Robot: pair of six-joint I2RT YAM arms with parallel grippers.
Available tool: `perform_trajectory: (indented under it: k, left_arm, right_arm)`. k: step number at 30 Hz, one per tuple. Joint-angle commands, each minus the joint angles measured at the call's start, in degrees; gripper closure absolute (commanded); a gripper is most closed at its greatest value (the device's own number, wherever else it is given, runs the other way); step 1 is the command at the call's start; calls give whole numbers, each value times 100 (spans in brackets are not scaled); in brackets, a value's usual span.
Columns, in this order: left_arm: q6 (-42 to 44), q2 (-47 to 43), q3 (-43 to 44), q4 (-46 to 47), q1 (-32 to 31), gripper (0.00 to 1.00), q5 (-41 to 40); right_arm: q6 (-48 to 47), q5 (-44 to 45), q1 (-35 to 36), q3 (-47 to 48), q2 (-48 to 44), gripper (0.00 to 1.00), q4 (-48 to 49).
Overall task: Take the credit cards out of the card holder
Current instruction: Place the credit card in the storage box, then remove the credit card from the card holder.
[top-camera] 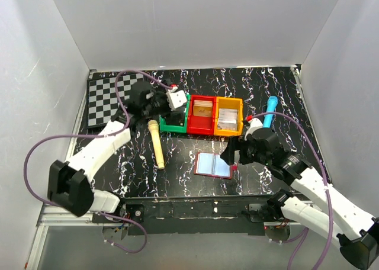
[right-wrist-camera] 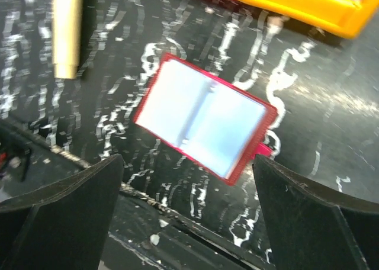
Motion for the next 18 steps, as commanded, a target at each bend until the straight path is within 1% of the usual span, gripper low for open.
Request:
perform_trajectory:
  k: [1,2,3,4,5,6,7,9,10,11,12,14,16,18]
  left_arm:
    - [-2661,-369,-418,432,-729,2,-1529]
    - [-3748,-335,-235,135,-757,2,-1960]
    - [-4638,-230,202,-529,-739,2,-2190]
    - [-5003,-29,572,-1223,-731,2,-2236]
    - [-5268,130,758,-1848,-704,2,-2141]
    - [-5540,175,604,-1906,-626,2,-1818]
    - [-5917,97,350,-1733,-538,2,-1371]
    - [-6752,-349,-440,-962,-432,2,-911]
    - [-7156,-569,-818,-470,-432,2,-848]
    - [-7500,-841,-1118,-239,-440,2,-830]
    - [-7860,-1009,-1329,-63,-493,2,-839]
    - [-8196,-1203,-1594,9,-773,2,-1048]
    - [-8434,-1266,-1639,-323,-1177,2,-1584]
    - [-8592,-1257,-1578,-614,-1450,2,-1883]
  right_arm:
    - [485,988,-83,270,428,2,-746]
    - [555,979,-92,270,569,2,-826]
    - [661,970,-92,270,684,2,-922]
    - [757,979,-92,244,798,2,-993]
    - [819,970,-92,209,860,3,-1011]
    - [872,979,-92,147,887,5,-985]
    - [925,1022,-92,68,878,6,-941]
    - [952,1110,-109,-11,904,10,-836]
    - [943,1180,-101,-12,983,13,-844]
    - [925,1198,-109,-3,1062,17,-888]
    - [917,1225,-109,6,1176,19,-914]
    - [916,1216,-127,-29,1387,22,-915]
    - [925,1041,-136,-90,1580,25,-871]
    - [960,1031,-136,-187,1721,26,-818]
